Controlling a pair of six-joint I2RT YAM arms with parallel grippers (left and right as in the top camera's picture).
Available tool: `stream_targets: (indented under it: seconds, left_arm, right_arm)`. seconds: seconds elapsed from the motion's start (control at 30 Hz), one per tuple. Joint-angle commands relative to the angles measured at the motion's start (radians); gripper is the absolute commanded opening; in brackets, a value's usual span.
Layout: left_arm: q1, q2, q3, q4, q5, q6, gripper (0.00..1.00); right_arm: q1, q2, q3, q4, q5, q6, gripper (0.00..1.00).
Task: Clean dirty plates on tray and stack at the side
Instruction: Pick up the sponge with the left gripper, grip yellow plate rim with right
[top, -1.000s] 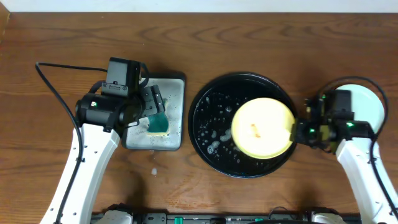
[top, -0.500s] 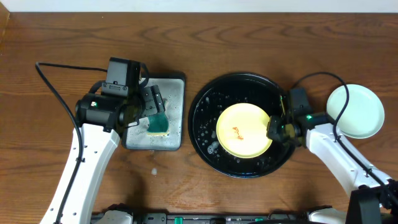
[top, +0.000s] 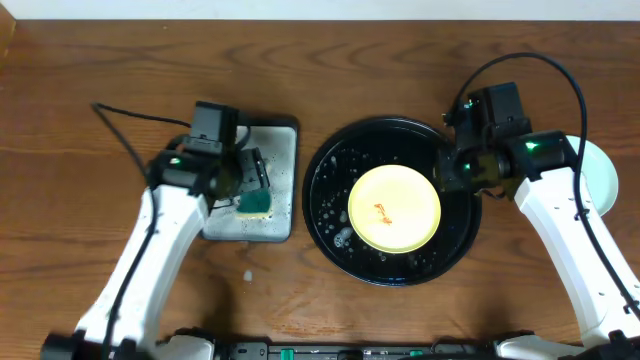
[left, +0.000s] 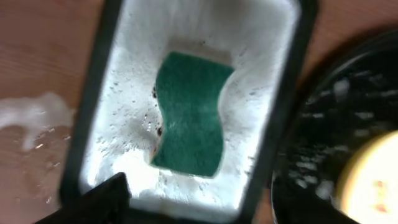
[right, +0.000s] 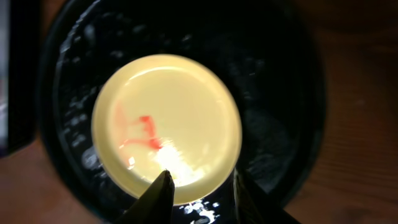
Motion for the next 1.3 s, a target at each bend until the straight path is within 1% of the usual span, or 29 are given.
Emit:
stream_targets:
  seconds: [0.0,0.07,0.13,0.27,0.33,0.37,0.4,0.43,0.6,0.77,1.0,1.1,1.2,1.23,1.27]
  left_arm:
    - [-0.003,0.114,-0.079,0.073,0.027,-0.003,0.65]
    - [-0.007,0.169,-0.084,0.109,0.052,-0.003,0.62]
    - [-0.011,0.231,-0.084,0.145,0.045,-0.003,0.61]
    - [-0.011,0.345,-0.084,0.2,0.018,-0.003,0.5]
    - [-0.011,0.393,-0.084,0.22,0.018,-0.003,0.36]
    - [-0.011,0.407,-0.084,0.223,0.018,-0.003,0.25]
    - [-0.01,0.416,-0.084,0.223,0.018,-0.003,0.09]
    - [-0.01,0.413,-0.082,0.223,0.018,-0.003,0.08]
    - [-0.01,0.37,-0.049,0.188,0.017,0.005,0.07]
    - [-0.011,0.293,-0.014,0.132,0.018,0.018,0.07]
    - [-0.027,0.16,0.011,0.05,0.018,0.043,0.07]
    - [-0.051,0.111,0.028,0.018,0.029,0.042,0.07]
    - [-0.092,0.065,0.035,0.016,0.11,0.042,0.07]
    - [-0.106,0.058,0.035,0.021,0.145,0.042,0.07]
    - [-0.121,0.054,0.035,0.03,0.179,0.041,0.07]
  right_arm:
    - [0.007,-0.01,0.01,-0.01,-0.098,-0.039,0.3]
    - [0.007,-0.01,0.01,-0.017,-0.098,-0.039,0.3]
    - [0.007,-0.01,0.01,-0.027,-0.097,-0.039,0.3]
    - [0.007,-0.01,0.009,-0.052,-0.097,-0.039,0.3]
    - [0.005,-0.01,0.007,-0.074,-0.097,-0.018,0.32]
    - [0.001,-0.01,0.004,-0.088,-0.098,0.006,0.34]
    - [-0.013,-0.01,-0.007,-0.105,-0.097,0.033,0.35]
    - [-0.024,-0.009,-0.018,-0.104,-0.097,0.038,0.35]
    - [-0.112,0.0,-0.108,-0.037,-0.106,0.067,0.36]
    - [-0.196,0.013,-0.235,0.113,-0.2,0.031,0.36]
    - [-0.18,0.024,-0.384,0.311,-0.196,0.003,0.37]
    - [-0.156,0.037,-0.445,0.39,-0.117,0.018,0.38]
    - [-0.14,0.066,-0.478,0.45,-0.06,0.026,0.38]
    - [-0.135,0.076,-0.481,0.467,-0.065,0.025,0.36]
    - [-0.129,0.086,-0.482,0.485,-0.076,0.025,0.29]
